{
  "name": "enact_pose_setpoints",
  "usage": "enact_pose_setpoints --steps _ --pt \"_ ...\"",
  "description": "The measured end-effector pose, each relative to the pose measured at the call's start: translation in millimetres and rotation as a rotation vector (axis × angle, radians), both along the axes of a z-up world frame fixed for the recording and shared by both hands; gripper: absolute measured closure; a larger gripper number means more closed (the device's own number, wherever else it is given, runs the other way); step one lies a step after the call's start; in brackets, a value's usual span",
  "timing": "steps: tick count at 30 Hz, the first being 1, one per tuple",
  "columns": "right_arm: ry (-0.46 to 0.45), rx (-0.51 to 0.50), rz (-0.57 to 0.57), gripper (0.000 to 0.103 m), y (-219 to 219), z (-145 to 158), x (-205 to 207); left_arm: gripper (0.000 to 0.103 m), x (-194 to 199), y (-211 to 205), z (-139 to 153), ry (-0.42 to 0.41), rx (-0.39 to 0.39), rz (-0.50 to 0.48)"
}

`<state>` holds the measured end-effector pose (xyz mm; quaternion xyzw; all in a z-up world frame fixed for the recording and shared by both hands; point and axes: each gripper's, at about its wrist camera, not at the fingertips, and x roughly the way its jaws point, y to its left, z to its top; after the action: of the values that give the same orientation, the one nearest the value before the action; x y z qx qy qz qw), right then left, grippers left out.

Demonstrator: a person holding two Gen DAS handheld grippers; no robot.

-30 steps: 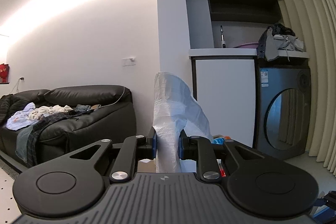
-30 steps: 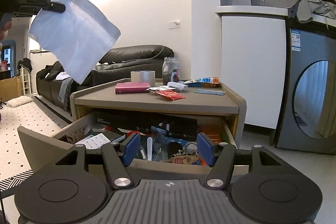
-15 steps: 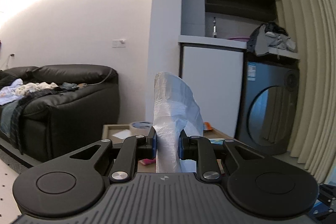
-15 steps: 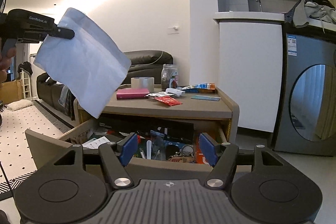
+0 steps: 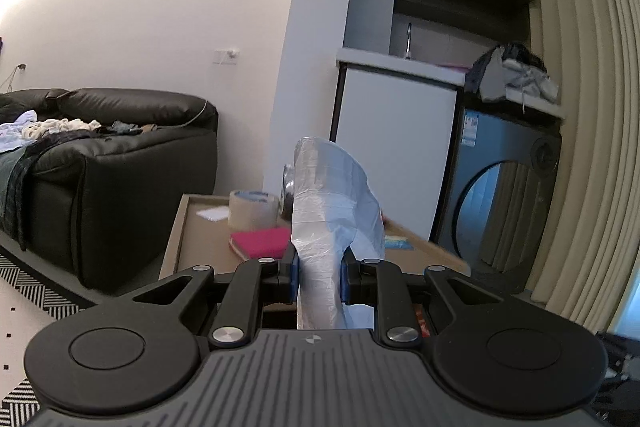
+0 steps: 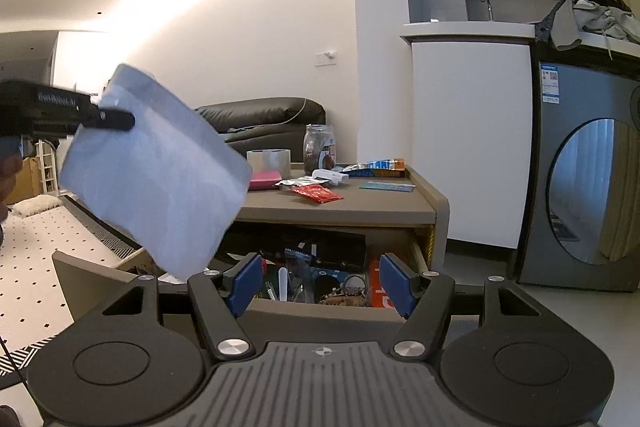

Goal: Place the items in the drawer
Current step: 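Lift the white plastic bag up off the nightstand with the left gripper, then carry the bag with the left gripper down over the open drawer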

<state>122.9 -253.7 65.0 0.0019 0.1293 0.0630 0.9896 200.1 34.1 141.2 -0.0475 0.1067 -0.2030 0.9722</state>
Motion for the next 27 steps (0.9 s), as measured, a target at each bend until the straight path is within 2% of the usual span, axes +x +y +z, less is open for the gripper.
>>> enact_pose_setpoints --steps 7,15,18,20,27 --pt "0.008 -0.011 0.000 0.035 2.3 0.1 -0.2 0.082 8.4 -19.1 -26.4 0.057 0.012 -0.043" --pt "-0.013 -0.034 -0.023 0.035 -5.0 10.3 -4.4 0.082 27.9 -50.3 -43.2 0.104 0.030 -0.082" --pt "0.011 -0.012 -0.011 0.035 -11.2 13.2 -2.9 0.082 33.9 -58.7 -52.4 0.152 -0.037 -0.117" --pt "0.020 -0.001 -0.007 0.035 -13.8 13.6 -3.5 0.082 38.2 -63.2 -56.2 0.167 -0.047 -0.114" --pt "0.031 0.002 -0.013 0.035 -17.6 9.1 -7.8 0.082 43.4 -74.2 -69.5 0.189 -0.008 -0.084"
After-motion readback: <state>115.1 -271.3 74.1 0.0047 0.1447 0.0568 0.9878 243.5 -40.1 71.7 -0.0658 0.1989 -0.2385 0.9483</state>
